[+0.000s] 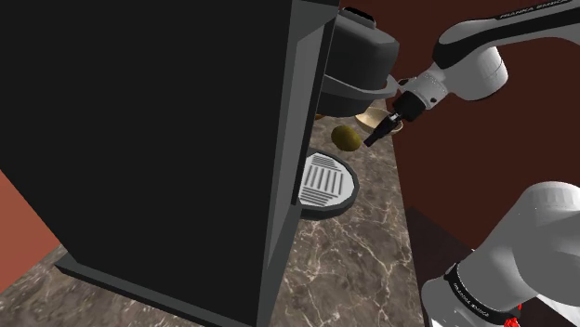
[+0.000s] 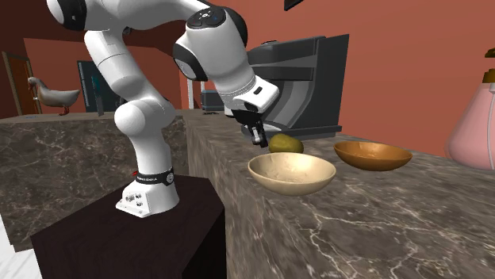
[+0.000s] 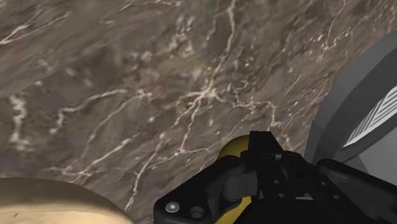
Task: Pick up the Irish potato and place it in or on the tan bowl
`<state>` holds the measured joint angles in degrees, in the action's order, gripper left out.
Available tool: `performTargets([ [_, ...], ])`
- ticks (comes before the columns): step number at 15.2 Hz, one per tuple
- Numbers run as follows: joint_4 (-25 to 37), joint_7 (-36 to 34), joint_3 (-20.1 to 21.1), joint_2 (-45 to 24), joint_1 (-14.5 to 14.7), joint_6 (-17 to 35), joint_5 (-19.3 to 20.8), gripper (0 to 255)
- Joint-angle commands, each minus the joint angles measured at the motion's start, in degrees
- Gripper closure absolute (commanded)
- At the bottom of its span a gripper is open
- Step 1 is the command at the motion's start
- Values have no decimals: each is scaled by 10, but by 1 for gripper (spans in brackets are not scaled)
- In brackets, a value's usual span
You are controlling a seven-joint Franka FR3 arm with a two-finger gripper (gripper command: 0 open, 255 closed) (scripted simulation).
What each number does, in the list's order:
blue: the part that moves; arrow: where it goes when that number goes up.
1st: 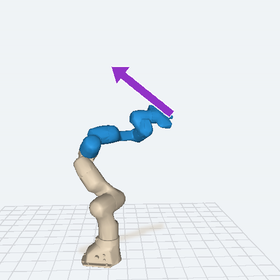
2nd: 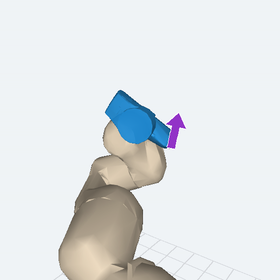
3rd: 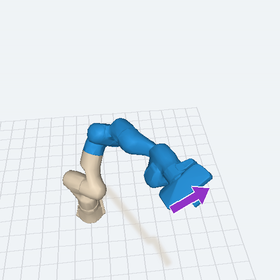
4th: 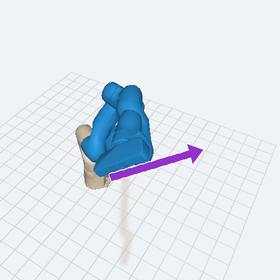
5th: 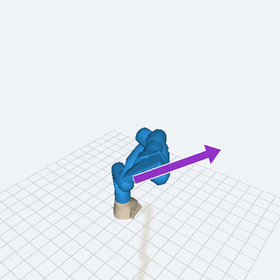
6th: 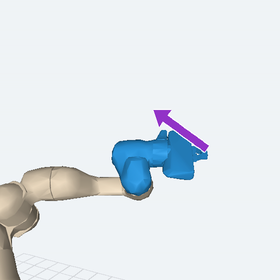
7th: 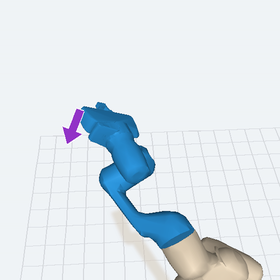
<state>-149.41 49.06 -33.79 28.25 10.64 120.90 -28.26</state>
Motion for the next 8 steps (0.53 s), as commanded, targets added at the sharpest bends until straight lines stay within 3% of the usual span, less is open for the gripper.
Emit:
performTargets([
  [1,0,0,0,0,0,0,0,255],
  [3,0,0,0,0,0,0,0,255],
  [4,0,0,0,0,0,0,0,0],
  [6,155,-202,79,-117,-5,-145,85,0],
  [8,348,-344,111,-279,11,-324,131,0],
])
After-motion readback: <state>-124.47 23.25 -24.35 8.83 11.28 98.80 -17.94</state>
